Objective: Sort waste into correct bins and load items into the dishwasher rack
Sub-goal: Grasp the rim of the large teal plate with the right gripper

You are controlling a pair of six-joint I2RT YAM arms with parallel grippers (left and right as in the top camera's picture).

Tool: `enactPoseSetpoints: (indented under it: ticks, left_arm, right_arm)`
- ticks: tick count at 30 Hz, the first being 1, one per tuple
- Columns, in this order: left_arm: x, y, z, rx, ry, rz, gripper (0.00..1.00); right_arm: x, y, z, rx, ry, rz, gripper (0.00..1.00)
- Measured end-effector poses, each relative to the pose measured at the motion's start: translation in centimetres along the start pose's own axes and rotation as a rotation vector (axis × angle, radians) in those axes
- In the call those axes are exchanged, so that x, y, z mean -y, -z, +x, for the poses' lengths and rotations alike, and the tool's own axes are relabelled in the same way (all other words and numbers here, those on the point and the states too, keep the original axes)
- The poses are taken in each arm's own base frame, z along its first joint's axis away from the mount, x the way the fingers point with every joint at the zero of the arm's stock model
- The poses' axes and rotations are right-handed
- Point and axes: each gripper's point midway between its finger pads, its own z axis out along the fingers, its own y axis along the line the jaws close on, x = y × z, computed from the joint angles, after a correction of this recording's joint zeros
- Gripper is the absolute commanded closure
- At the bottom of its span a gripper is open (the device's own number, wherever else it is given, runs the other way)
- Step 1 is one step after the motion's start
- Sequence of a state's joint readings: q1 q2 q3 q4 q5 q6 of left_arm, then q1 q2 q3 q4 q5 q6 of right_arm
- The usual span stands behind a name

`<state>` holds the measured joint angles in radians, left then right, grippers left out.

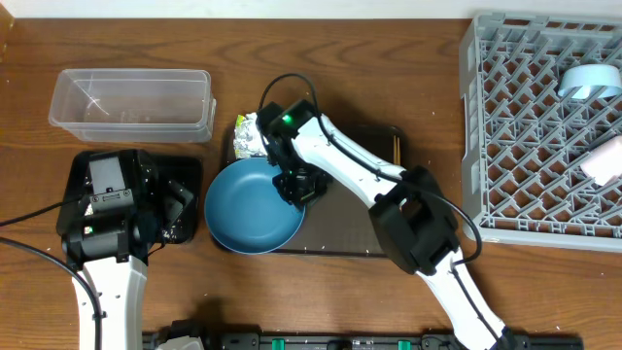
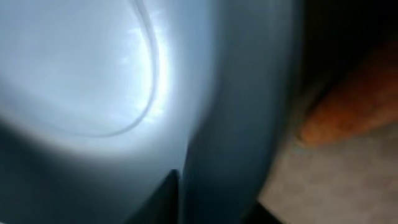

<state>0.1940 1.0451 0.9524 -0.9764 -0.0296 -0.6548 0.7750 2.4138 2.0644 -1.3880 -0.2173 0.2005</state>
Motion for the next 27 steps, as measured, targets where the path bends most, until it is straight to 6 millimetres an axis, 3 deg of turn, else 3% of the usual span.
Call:
enactPoseSetpoints:
  ticks: [2,9,13,19,24,27]
  left_arm:
    - [0.0,0.0,0.0,0.0,0.0,0.0,0.02]
    - [0.0,0.0,0.0,0.0,0.0,0.0,0.02]
    - [0.0,0.0,0.0,0.0,0.0,0.0,0.02]
    - [0.0,0.0,0.0,0.0,0.0,0.0,0.02]
    - [0.0,0.0,0.0,0.0,0.0,0.0,0.02]
    - [0.0,0.0,0.0,0.0,0.0,0.0,0.02]
  right_arm:
    - [0.2,0.1,-0.2,0.01,-0.018,0.007,0.98]
    - [0.7,0.2,1.1,-0.04,-0.048,0.026,0.99]
    - [1.8,1.5,1.4,-0.035,-0.061,0.04,0.99]
    - [5.1,7.1,1.1,0.1,-0.093,0.039,0.98]
    - [8.4,13.5,2.9,0.226,-0.136,0.02,0.96]
    - [10.7,15.3,4.0,0.251,-0.179,0.016,0.95]
